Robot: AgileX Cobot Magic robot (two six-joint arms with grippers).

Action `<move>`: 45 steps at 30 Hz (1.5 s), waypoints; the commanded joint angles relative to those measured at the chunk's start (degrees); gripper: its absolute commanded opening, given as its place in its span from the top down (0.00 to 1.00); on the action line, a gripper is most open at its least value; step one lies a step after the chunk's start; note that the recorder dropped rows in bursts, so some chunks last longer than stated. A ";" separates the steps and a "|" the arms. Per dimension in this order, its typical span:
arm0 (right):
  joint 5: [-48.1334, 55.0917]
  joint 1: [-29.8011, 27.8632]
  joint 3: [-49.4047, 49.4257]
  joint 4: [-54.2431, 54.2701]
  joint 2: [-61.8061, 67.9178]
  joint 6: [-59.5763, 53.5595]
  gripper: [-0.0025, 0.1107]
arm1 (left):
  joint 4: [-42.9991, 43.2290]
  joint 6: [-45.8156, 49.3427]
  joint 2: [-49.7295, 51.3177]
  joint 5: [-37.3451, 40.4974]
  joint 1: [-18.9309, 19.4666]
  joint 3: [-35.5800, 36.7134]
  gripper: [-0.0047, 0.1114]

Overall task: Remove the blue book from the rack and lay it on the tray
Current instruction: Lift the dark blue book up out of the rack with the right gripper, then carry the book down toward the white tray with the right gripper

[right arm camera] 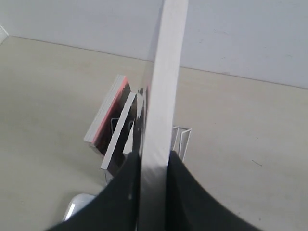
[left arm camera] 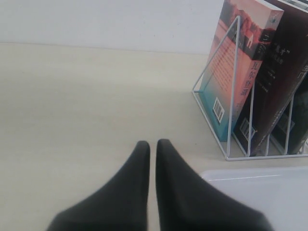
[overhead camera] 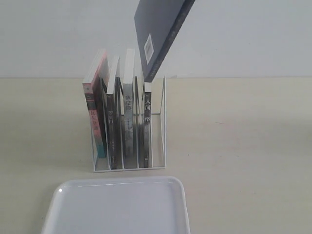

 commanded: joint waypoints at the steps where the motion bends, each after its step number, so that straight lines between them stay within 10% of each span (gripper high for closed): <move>1: -1.73 0.08 4.10 -1.86 -2.67 0.73 0.98 | 0.25 -0.36 -0.17 -0.25 0.06 -0.24 0.92; 45: -13.68 0.08 46.20 12.21 -16.69 6.17 0.98 | 0.25 -0.36 -0.17 -0.25 0.06 -0.24 0.92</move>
